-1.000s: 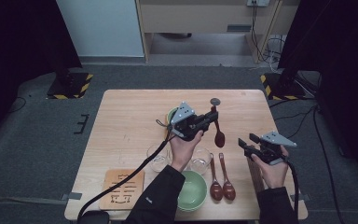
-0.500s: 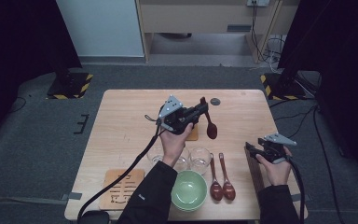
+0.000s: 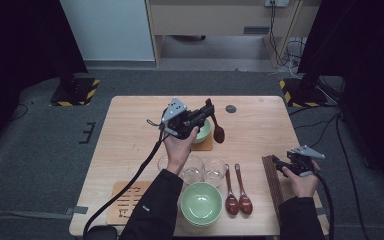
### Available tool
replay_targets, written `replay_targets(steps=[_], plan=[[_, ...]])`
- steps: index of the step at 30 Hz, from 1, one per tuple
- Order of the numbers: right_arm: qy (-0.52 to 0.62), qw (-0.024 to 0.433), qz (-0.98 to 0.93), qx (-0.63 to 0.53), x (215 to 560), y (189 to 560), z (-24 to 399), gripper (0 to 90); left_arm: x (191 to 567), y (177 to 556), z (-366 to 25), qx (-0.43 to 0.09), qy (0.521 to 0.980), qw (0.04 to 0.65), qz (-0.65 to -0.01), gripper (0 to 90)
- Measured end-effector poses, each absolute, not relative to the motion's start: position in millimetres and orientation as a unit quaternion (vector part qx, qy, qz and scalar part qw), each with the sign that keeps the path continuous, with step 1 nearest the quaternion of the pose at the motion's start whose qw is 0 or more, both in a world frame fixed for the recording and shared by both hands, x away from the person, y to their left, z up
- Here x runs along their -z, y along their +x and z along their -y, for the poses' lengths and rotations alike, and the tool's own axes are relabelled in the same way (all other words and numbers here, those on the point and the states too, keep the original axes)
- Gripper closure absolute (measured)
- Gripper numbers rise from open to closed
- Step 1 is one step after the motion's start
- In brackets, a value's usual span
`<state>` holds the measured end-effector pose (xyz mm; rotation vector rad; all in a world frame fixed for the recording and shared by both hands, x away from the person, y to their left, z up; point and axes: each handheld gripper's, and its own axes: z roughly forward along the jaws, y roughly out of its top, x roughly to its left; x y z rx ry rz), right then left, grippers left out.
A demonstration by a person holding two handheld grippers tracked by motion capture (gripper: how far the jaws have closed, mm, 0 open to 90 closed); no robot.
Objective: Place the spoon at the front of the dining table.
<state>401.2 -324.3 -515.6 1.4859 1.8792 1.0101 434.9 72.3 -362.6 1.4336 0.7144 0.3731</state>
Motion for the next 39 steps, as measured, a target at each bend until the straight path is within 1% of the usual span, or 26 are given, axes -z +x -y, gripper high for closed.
replay_targets(steps=[8,16,26,39], plan=[[0.563,0.261,-0.697,-0.360,530.4,402.7,335.2,33.8,363.0,440.3,-77.6,-0.174,0.638,0.677,-0.322,84.3],[0.570,0.260,-0.696,-0.350,537.6,403.0,342.5,33.1,366.4,447.5,-86.8,-0.181,0.632,0.675,-0.334,84.3],[0.572,0.261,-0.702,-0.335,538.4,403.6,344.0,30.6,373.1,460.7,-99.7,-0.192,0.629,0.665,-0.354,84.3],[0.573,0.257,-0.709,-0.321,539.2,404.5,344.8,28.8,377.0,472.3,-107.7,-0.203,0.623,0.662,-0.365,84.2]])
